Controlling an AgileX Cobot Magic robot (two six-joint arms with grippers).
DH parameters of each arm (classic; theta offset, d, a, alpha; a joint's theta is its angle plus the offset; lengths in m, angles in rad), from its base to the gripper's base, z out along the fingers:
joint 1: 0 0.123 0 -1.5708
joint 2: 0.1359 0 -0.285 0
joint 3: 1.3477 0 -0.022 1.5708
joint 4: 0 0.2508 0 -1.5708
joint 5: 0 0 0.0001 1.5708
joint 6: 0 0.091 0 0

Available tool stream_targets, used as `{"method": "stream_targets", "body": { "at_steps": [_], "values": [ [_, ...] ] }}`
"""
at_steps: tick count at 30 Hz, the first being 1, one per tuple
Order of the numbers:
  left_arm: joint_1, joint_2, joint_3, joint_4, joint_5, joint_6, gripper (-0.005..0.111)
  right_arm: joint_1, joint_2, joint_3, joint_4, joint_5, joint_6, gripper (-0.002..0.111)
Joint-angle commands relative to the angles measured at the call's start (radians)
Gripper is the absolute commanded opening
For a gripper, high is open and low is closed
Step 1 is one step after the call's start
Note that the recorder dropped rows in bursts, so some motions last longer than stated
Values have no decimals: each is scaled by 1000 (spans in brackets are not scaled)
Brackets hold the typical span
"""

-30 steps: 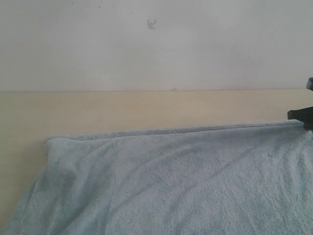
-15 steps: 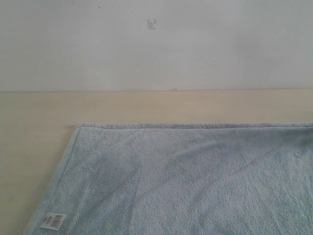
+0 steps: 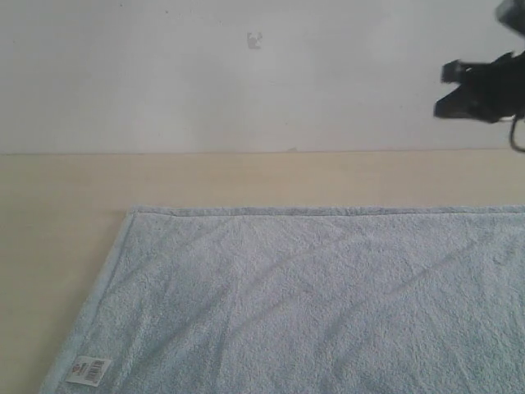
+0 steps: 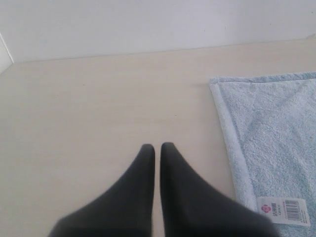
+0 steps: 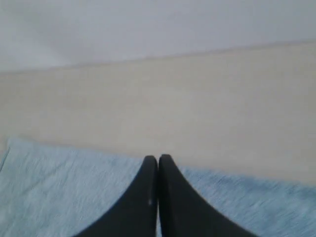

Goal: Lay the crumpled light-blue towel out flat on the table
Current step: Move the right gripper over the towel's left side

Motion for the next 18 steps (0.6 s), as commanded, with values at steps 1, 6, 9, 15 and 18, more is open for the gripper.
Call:
{"method": "stream_targets", "body": {
  "at_steps": [1, 6, 9, 15, 18],
  "values": [
    [3, -3, 4, 1, -9, 2, 4, 234, -71, 219, -27, -170, -31, 0],
    [3, -3, 4, 1, -9, 2, 4, 526, -74, 291, -46, -250, -52, 0],
    [3, -3, 4, 1, -9, 2, 4, 665, -68, 291, -49, -194, -50, 0],
    [3, -3, 4, 1, -9, 2, 4, 791, -68, 223, -189, 88, 73, 0],
    [3, -3, 4, 1, -9, 2, 4, 806, -68, 137, -340, 108, 239, 0]
  ]
}}
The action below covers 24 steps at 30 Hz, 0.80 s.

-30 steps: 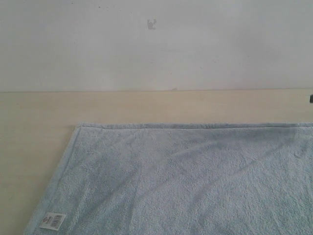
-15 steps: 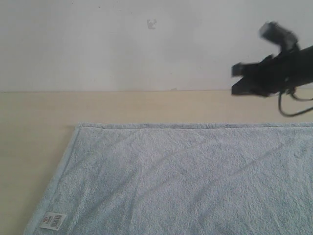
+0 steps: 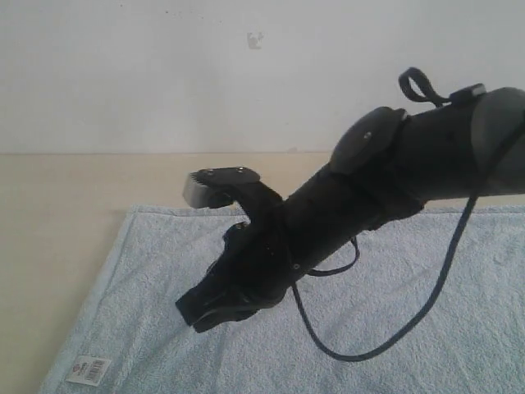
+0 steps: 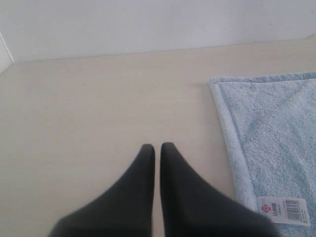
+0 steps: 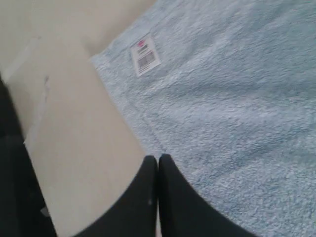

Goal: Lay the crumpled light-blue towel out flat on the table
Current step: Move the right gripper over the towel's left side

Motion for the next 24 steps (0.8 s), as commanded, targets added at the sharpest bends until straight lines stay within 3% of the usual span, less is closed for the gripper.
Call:
{"method": "stream_targets", "body": {
  "at_steps": [1, 7, 11, 18, 24],
  "values": [
    [3, -3, 4, 1, -9, 2, 4, 20, -12, -120, -233, 56, 239, 0],
    [3, -3, 4, 1, -7, 2, 4, 62, 96, -399, -688, 193, 532, 0],
    [3, -3, 4, 1, -8, 2, 4, 111, 217, -576, -875, 205, 669, 0],
    [3, -3, 4, 1, -8, 2, 4, 109, 456, -809, -851, -38, 793, 0],
    [3, -3, 4, 1, -8, 2, 4, 107, 673, -1069, -737, 124, 728, 0]
  ]
}}
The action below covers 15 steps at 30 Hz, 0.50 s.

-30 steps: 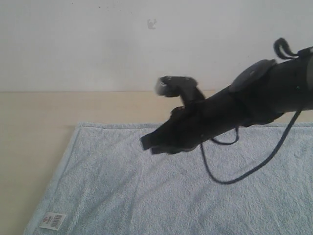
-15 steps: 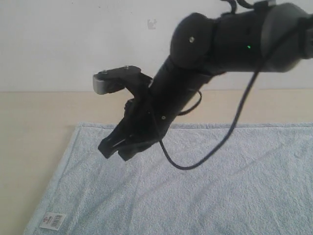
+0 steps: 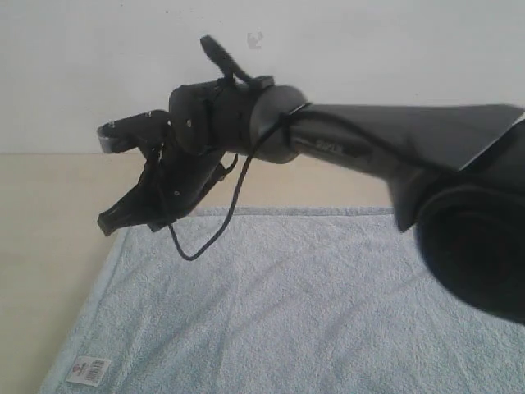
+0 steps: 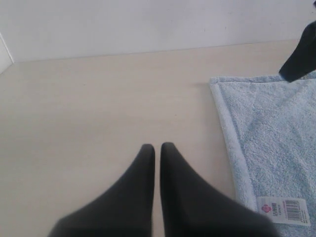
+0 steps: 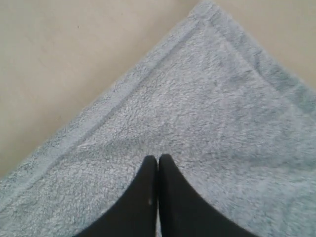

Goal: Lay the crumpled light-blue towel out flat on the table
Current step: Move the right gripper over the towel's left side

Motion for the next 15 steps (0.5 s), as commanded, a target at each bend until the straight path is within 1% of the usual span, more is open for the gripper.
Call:
{"method": "stream_targets", "body": {
  "at_steps": [1, 5, 8, 15],
  "values": [
    [3, -3, 4, 1, -8, 2, 4, -4, 140, -166, 60, 88, -25, 0],
    [3, -3, 4, 1, -8, 2, 4, -12, 200, -232, 62, 36, 23, 0],
    [3, -3, 4, 1, -8, 2, 4, -16, 223, -237, 69, -14, 54, 0],
    [3, -3, 4, 1, -8, 2, 4, -14, 239, -237, 73, -17, 62, 0]
  ]
}}
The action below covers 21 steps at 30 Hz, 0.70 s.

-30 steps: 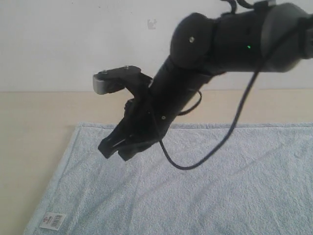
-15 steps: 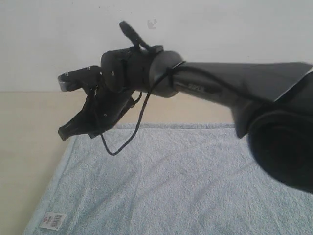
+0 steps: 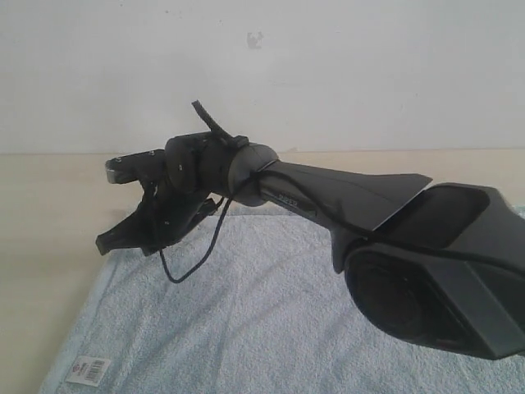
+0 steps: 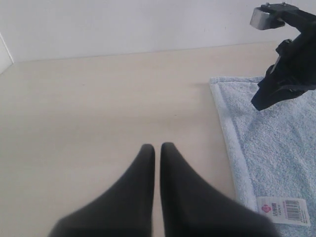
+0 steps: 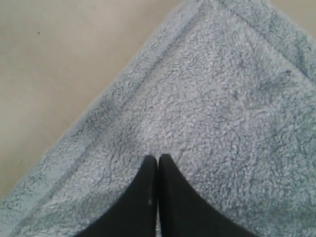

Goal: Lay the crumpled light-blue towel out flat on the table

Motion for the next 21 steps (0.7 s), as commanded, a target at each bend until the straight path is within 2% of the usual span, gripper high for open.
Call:
{"method": "stream_targets", "body": {
  "at_steps": [1, 8, 11, 14, 21],
  "values": [
    [3, -3, 4, 1, -8, 2, 4, -4, 4, -7, 6, -28, 4, 0],
    [3, -3, 4, 1, -8, 2, 4, -6, 47, -7, 102, -63, -31, 0],
    [3, -3, 4, 1, -8, 2, 4, -6, 47, -7, 280, -43, -170, 0],
    [3, -3, 4, 1, -8, 2, 4, -6, 47, -7, 365, -76, -180, 0],
    [3, -3, 4, 1, -8, 2, 4, 14, 66, -7, 368, -4, -222, 0]
  ]
}}
